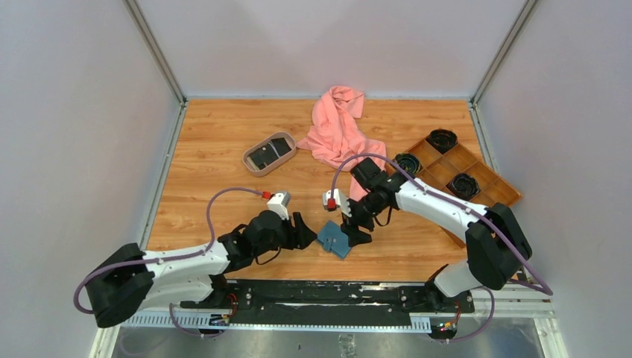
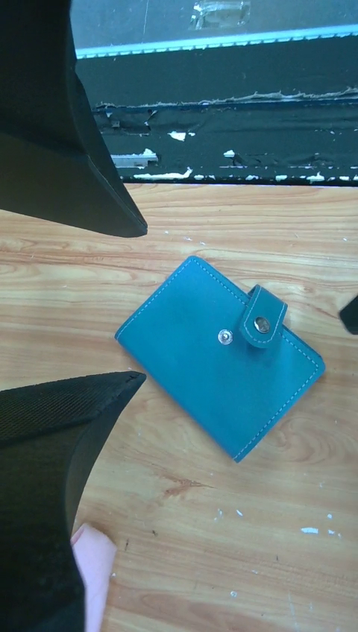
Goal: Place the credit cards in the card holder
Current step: Open the card holder at the center of the board.
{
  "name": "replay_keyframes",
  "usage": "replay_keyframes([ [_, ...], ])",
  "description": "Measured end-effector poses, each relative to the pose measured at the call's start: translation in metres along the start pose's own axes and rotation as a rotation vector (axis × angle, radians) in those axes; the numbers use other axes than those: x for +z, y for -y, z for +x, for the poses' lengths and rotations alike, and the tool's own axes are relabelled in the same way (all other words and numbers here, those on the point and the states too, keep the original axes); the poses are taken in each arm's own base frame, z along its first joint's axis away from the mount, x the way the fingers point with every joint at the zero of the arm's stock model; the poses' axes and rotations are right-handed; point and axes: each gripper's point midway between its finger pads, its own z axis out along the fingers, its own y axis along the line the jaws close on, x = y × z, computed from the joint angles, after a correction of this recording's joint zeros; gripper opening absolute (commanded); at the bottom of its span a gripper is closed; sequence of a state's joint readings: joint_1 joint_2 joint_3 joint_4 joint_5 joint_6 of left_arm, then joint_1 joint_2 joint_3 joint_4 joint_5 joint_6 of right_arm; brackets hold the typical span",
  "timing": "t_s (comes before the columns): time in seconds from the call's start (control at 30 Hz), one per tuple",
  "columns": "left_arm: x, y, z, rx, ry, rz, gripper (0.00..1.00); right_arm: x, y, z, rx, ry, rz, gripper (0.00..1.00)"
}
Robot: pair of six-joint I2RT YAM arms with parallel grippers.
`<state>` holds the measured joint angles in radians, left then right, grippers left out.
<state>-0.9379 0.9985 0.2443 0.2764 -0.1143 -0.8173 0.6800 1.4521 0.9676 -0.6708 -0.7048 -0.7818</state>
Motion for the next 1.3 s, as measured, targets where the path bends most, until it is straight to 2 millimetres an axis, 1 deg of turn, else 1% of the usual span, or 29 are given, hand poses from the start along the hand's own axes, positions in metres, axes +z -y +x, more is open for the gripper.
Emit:
replay_keyframes([
  [0.07, 0.006, -0.003, 0.010, -0.029, -0.046, -0.019, 0.57, 0.004, -0.001, 0.001, -0.016, -0.014, -0.005, 0.70],
  [0.13, 0.010, -0.005, 0.015, -0.055, -0.070, -0.036, 0.50, 0.006, 0.000, 0.002, -0.028, -0.026, -0.002, 0.70],
  [0.17, 0.012, -0.006, 0.017, -0.072, -0.079, -0.042, 0.49, 0.007, 0.001, 0.003, -0.033, -0.029, -0.001, 0.70],
  [0.4, 0.022, -0.007, 0.023, -0.147, -0.094, -0.049, 0.47, 0.007, 0.003, 0.004, -0.047, -0.039, 0.009, 0.70],
  [0.6, 0.032, -0.009, 0.031, -0.190, -0.117, -0.052, 0.32, 0.008, 0.002, 0.003, -0.051, -0.041, 0.006, 0.70],
  [0.73, 0.036, -0.009, 0.034, -0.209, -0.124, -0.051, 0.27, 0.008, 0.002, 0.003, -0.051, -0.041, 0.006, 0.70],
  [0.87, 0.038, -0.006, 0.031, -0.218, -0.114, -0.040, 0.27, 0.008, 0.002, 0.003, -0.052, -0.041, 0.006, 0.70],
  [1.03, 0.038, -0.003, 0.028, -0.232, -0.105, -0.029, 0.31, 0.008, 0.002, 0.003, -0.054, -0.041, 0.006, 0.70],
  [1.23, 0.041, 0.002, 0.026, -0.255, -0.095, -0.012, 0.31, 0.008, 0.002, 0.003, -0.055, -0.041, 0.006, 0.70],
  [1.3, 0.042, 0.002, 0.025, -0.262, -0.092, -0.009, 0.30, 0.008, 0.002, 0.003, -0.057, -0.042, 0.005, 0.70],
])
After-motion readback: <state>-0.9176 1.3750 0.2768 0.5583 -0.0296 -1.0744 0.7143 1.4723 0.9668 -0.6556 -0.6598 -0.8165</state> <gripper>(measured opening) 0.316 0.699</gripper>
